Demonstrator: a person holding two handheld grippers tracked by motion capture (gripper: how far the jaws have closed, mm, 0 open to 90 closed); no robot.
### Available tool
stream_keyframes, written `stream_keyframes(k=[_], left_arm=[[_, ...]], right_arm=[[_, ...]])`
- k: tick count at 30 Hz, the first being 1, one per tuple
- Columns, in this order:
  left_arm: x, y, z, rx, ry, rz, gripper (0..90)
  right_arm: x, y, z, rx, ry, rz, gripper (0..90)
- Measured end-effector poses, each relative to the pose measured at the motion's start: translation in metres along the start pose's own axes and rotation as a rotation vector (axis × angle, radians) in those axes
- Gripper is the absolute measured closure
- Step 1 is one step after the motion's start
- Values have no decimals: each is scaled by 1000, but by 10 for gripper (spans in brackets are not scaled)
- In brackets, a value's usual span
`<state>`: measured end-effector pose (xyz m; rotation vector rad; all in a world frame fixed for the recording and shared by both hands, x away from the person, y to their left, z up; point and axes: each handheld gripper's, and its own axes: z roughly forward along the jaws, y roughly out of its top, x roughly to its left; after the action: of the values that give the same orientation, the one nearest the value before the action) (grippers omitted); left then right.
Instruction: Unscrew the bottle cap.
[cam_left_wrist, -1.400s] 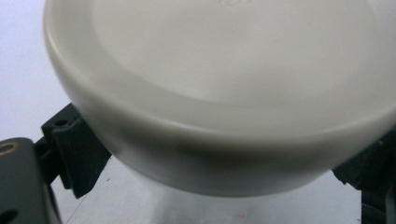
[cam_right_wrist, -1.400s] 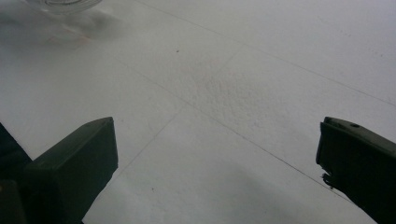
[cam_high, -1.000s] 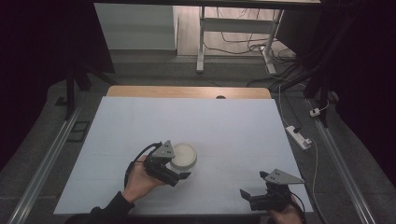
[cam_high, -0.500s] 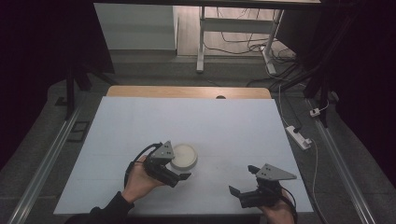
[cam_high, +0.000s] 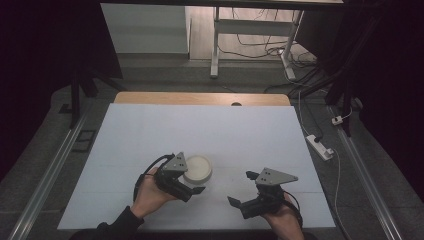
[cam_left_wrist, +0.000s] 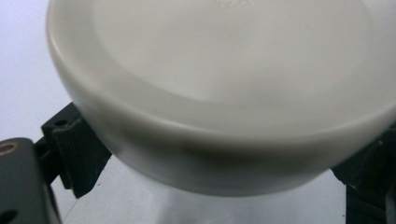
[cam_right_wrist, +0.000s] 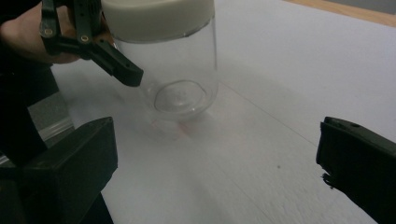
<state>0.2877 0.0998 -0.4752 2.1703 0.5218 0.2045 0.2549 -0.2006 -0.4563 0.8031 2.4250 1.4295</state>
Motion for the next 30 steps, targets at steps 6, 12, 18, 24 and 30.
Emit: stream_keyframes(k=[6,12,18,24,30], left_arm=[[-1,1,0,-6,-8,1,73],[-2,2,-2,-8,-8,19,74],[-3,3,-2,-6,-10,27,74],[-3,2,-1,-6,-9,20,74],[-4,3,2,-1,-11,20,74]], right_arm=[[-1,9,9,35,-10,1,0],[9,28,18,43,-27,-38,0],[17,43,29,39,-11,-63,0],[19,53,38,32,-2,-55,0],[20,56,49,25,5,-37,0]])
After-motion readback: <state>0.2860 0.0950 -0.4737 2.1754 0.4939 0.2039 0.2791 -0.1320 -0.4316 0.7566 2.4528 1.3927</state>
